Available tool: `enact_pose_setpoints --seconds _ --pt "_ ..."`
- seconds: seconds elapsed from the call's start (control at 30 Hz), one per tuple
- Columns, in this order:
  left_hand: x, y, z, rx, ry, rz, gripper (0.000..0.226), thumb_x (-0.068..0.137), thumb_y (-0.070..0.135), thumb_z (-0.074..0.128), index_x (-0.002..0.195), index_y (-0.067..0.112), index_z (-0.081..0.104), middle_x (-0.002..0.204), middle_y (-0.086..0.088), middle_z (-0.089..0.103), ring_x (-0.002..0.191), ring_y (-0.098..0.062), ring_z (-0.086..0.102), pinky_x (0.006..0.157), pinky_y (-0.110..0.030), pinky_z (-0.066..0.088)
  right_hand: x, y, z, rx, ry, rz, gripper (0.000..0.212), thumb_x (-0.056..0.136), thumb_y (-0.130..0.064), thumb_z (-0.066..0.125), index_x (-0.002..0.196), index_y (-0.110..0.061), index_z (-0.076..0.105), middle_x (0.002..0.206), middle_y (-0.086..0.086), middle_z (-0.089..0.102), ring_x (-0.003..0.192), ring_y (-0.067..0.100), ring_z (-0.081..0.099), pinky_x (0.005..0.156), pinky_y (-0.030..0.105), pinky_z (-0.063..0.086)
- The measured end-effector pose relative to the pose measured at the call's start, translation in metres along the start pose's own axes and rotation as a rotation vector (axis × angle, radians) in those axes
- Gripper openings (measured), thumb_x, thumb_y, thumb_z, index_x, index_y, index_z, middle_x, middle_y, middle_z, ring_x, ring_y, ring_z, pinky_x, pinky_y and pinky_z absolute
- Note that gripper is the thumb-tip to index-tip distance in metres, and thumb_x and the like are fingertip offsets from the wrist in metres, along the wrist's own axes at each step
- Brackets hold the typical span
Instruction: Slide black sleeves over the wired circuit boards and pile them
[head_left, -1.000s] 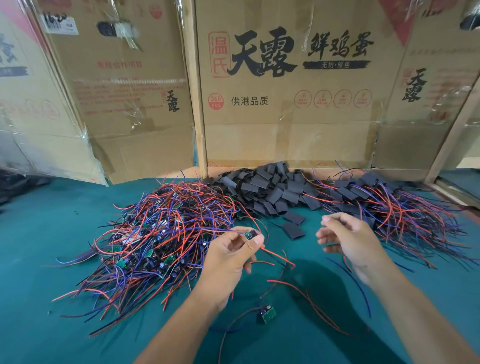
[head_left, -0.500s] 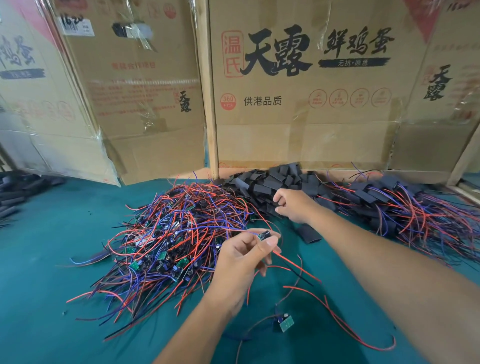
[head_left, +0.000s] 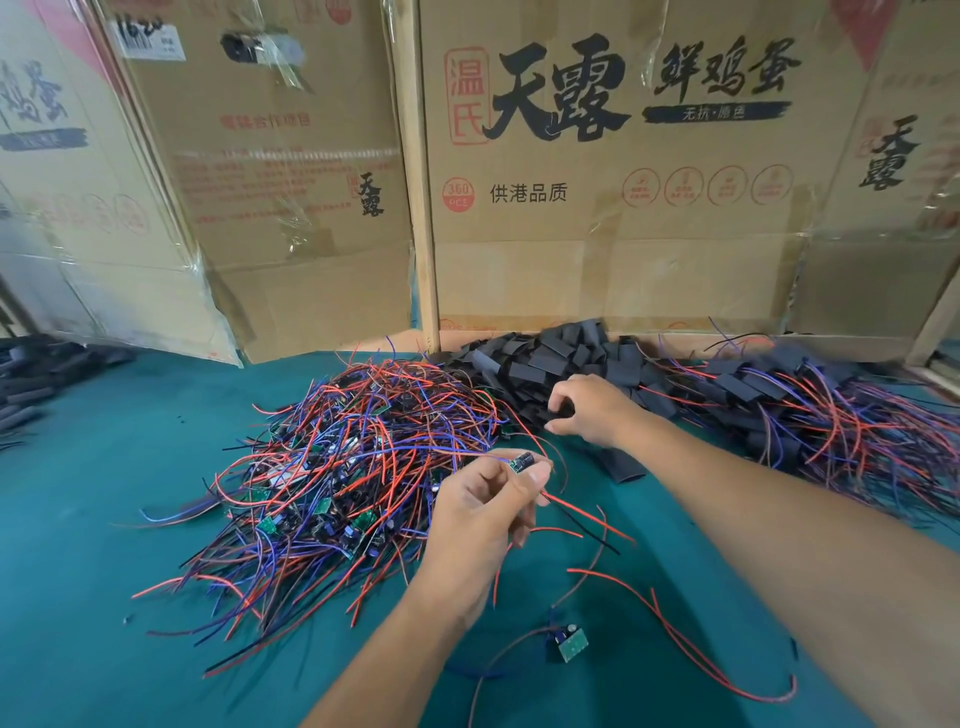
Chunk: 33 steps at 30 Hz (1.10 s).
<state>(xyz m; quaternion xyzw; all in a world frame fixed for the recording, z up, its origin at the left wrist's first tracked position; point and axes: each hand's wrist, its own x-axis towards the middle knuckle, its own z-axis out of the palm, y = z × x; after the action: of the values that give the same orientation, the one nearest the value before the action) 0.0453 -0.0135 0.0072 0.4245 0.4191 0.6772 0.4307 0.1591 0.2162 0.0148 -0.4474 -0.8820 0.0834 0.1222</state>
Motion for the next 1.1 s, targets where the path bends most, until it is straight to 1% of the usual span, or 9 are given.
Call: enact_pose_setpoints --seconds 0.1,0.23,0.37,0.47,0.53,0.7,0.8,0.97,1.1 --pt "0.0 0.002 0.0 -0.016 -0.004 0.009 0.03 0.072 0.035 0.078 0.083 0.007 0.073 0.069 -0.005 0.06 0.055 -0.013 0.045 0.047 -0.023 0.035 -0.01 -0.001 -0.004 -0.023 0.095 0.02 0.026 0.096 -0.036 0.061 0.113 -0.018 0.066 0.118 0.005 0.06 0.117 0.028 0.05 0.095 0.038 0.04" --pt "0.0 0.006 -0.001 -0.098 -0.019 -0.029 0.019 0.076 0.028 0.075 0.083 0.011 0.073 0.069 -0.006 0.056 0.055 -0.014 0.044 0.047 -0.025 0.034 -0.046 -0.016 -0.023 0.306 0.305 0.171 0.024 0.096 -0.032 0.06 0.105 -0.011 0.066 0.106 0.004 0.068 0.099 0.024 0.063 0.077 0.03 0.042" --pt "-0.004 0.009 0.003 -0.204 -0.131 -0.063 0.01 0.082 0.023 0.069 0.08 0.014 0.074 0.072 -0.008 0.053 0.054 -0.013 0.044 0.047 -0.024 0.035 -0.12 -0.044 -0.023 0.982 0.118 0.201 0.011 0.096 -0.013 0.062 0.103 -0.004 0.065 0.09 0.015 0.073 0.073 0.024 0.074 0.069 0.044 0.061" --pt "-0.009 0.006 0.007 -0.249 -0.241 -0.11 0.027 0.08 0.026 0.071 0.093 0.002 0.069 0.069 -0.007 0.053 0.052 -0.014 0.043 0.048 -0.023 0.038 -0.174 -0.061 -0.019 1.258 0.005 0.173 0.013 0.095 -0.008 0.062 0.09 -0.015 0.072 0.081 0.01 0.072 0.074 0.035 0.074 0.06 0.039 0.061" --pt "-0.012 0.004 0.01 -0.239 -0.27 -0.121 0.04 0.081 0.026 0.071 0.098 -0.009 0.06 0.071 -0.006 0.057 0.052 -0.014 0.043 0.048 -0.023 0.037 -0.194 -0.067 -0.019 1.387 -0.007 0.191 0.003 0.091 -0.011 0.067 0.089 -0.012 0.069 0.078 0.007 0.068 0.081 0.044 0.072 0.067 0.045 0.062" --pt "-0.015 0.007 0.012 -0.202 -0.303 -0.1 0.02 0.081 0.028 0.07 0.09 0.01 0.071 0.069 -0.007 0.053 0.053 -0.014 0.043 0.047 -0.023 0.036 -0.205 -0.064 -0.028 1.596 -0.111 0.16 0.025 0.072 -0.021 0.074 0.081 -0.009 0.054 0.06 -0.003 0.041 0.076 0.039 0.073 0.072 0.043 0.062" --pt "-0.015 0.01 0.012 -0.189 -0.324 -0.087 0.018 0.082 0.027 0.07 0.091 0.012 0.072 0.069 -0.006 0.052 0.052 -0.012 0.043 0.044 -0.021 0.036 -0.206 -0.061 -0.025 1.639 -0.163 0.126 0.021 0.077 -0.014 0.069 0.084 -0.009 0.05 0.064 0.0 0.049 0.063 0.021 0.07 0.068 0.039 0.062" --pt "-0.016 0.01 0.012 -0.12 -0.346 -0.071 0.015 0.082 0.026 0.07 0.091 0.014 0.073 0.074 -0.005 0.059 0.053 -0.012 0.046 0.044 -0.021 0.036 -0.205 -0.062 -0.015 1.631 -0.21 0.112 0.038 0.075 -0.02 0.08 0.093 -0.004 0.051 0.1 0.019 0.054 0.093 0.034 0.061 0.067 0.034 0.056" --pt "-0.015 0.009 0.01 -0.065 -0.342 -0.071 0.014 0.085 0.024 0.07 0.093 0.013 0.073 0.076 -0.006 0.062 0.051 -0.014 0.049 0.045 -0.023 0.037 -0.205 -0.061 -0.012 1.633 -0.238 0.097 0.053 0.076 -0.025 0.081 0.105 0.007 0.051 0.103 0.026 0.055 0.101 0.041 0.059 0.069 0.034 0.055"
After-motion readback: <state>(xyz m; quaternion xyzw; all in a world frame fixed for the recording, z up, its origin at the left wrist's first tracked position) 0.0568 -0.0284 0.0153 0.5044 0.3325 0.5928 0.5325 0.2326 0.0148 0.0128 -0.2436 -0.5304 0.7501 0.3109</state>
